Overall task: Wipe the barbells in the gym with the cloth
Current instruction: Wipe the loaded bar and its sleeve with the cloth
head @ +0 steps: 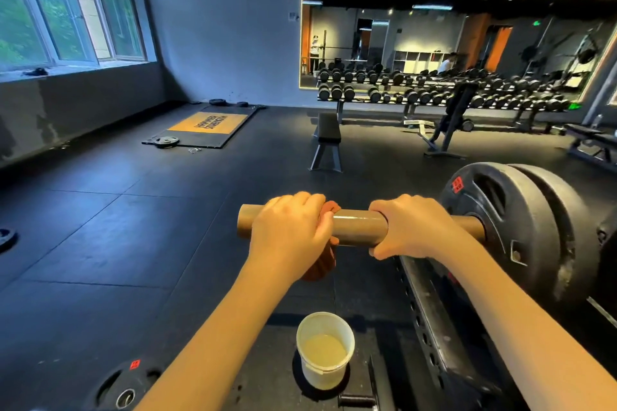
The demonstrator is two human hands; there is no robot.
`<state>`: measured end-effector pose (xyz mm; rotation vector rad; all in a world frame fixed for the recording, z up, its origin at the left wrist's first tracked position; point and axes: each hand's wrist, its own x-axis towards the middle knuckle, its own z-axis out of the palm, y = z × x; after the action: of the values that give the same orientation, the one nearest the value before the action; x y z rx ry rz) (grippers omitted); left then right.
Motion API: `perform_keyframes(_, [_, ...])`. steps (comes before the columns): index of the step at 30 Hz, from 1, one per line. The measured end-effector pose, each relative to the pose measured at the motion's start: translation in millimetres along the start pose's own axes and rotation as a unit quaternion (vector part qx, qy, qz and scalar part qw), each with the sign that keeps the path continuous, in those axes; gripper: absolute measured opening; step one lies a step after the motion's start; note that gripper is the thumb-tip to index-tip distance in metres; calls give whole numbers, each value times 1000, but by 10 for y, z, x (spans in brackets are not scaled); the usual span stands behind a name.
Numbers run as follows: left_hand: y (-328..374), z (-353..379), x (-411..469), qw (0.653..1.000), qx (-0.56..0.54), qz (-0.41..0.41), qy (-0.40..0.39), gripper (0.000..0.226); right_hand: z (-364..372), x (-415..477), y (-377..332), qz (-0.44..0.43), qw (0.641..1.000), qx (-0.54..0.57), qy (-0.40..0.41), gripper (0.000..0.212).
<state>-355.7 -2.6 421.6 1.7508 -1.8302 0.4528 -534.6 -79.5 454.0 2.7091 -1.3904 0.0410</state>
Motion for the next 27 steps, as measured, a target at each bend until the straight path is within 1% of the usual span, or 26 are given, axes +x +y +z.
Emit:
perform_keyframes(1, [48,3,38,999,28,-17,-24,41,43,-15,-7,-2,1000,-9,29,55])
perform_keyframes(2, [113,17,85,998,53,-25,-31,37,75,-34,-2,-5,998,-20,54,55])
perform_keyframes(4, [271,52,135,997,66,-5,-38,34,130,-64,3,-7,994,-41,100,54])
perform_keyframes(6, [378,103,156,996,62,25,-54,36,198,-87,-34,-3,986,-61,156,52])
perform_keyframes(8, [378,100,178,995,60,44,-60,40,298,-104,-46,-19,967,-82,241,53])
perform_keyframes(10, [268,32,205,994,60,12,-87,35,442,-84,3,-31,943,-65,325,50])
perform_keyframes(11, [173,-26,223,992,60,-15,-110,32,494,-72,9,-30,934,-54,352,47])
perform_keyframes(13, [-8,-119,229,984,63,-85,-141,28,597,-44,16,-22,922,-47,383,43])
perform_keyframes(15, [-75,-155,171,982,104,-113,-112,32,659,-37,3,-10,912,-51,407,41])
perform_keyframes(17, [63,-124,91,982,154,-83,-70,31,699,-31,-3,-3,903,-52,426,39])
perform_keyframes(19, [177,-29,56,991,121,-40,-37,33,725,-27,-3,-4,895,-50,442,39])
perform_keyframes(21, [119,-3,97,995,83,-14,-51,34,733,-26,2,-6,892,-51,448,40])
perform_keyframes(22, [37,-24,114,994,81,-19,-65,34,736,-30,9,-7,894,-50,446,41])
perform_keyframes(24, [-197,-105,118,989,90,-69,-92,36,740,-23,15,-6,896,-45,441,41])
perform_keyframes(26, [-362,-172,86,980,121,-127,-95,36,741,-17,9,-6,895,-43,444,41])
perform_keyframes(27, [-357,-193,72,976,139,-139,-93,34,746,-17,1,-6,891,-45,451,40])
